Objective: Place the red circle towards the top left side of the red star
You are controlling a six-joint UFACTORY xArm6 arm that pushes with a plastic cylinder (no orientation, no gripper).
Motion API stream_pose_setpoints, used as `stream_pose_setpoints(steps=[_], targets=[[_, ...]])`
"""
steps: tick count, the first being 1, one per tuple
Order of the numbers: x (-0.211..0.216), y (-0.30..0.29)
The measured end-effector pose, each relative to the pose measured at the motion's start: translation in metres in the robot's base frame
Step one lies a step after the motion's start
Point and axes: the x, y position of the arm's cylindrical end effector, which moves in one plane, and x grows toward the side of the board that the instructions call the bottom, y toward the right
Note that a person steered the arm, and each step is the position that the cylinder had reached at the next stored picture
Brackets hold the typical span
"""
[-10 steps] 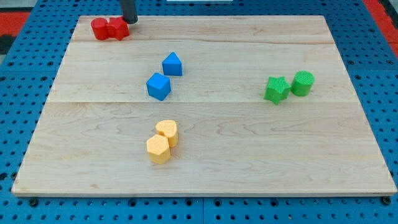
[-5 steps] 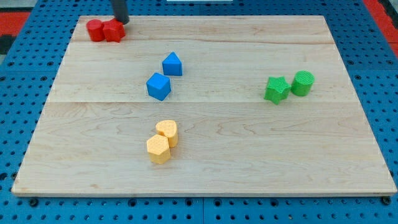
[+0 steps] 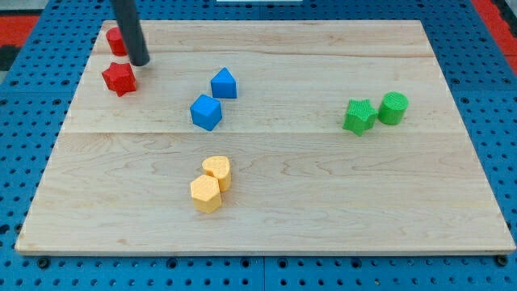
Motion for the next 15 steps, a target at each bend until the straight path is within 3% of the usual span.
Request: stream_pose_setpoints(steps=[1, 2, 3, 5, 7, 8, 10, 11, 12, 13, 14, 15], targets=[[0.025, -0.039], [0.071, -0.042], [0.084, -0.018], [0.009, -0.095], [-0.1, -0.074], [-0.086, -0.05], [0.008, -0.02], [-0.026, -0.021], [-0.007, -0.007], [0.044, 0.017], [0.059, 0.025], [0.045, 0.042]])
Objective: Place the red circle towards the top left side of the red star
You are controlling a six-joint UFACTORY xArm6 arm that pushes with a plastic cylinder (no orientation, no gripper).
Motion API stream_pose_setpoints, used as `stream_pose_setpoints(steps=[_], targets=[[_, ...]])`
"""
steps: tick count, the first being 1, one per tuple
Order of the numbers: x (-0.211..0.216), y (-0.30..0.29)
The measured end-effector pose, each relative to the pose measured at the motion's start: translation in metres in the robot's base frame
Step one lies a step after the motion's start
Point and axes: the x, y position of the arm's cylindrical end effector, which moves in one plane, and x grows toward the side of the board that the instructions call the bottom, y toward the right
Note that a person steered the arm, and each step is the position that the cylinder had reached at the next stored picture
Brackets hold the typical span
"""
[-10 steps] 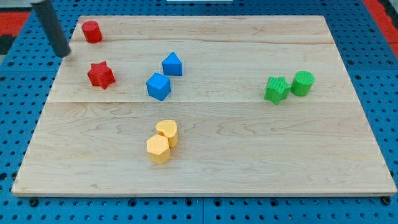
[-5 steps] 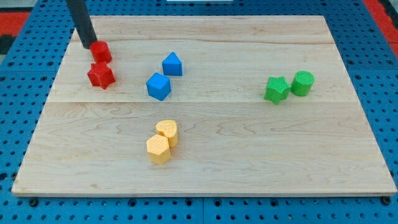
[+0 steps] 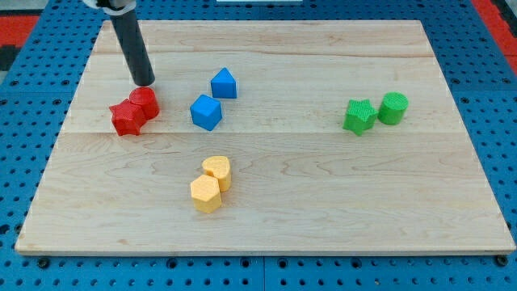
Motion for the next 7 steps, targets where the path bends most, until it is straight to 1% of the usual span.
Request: stream_pose_setpoints(steps=[1, 2, 3, 5, 6, 7], targets=[[0.03, 0.054], [0.071, 0.052], [0.075, 0.026], [0.04, 0.01], [0.036, 0.012], [0.022, 0.002]])
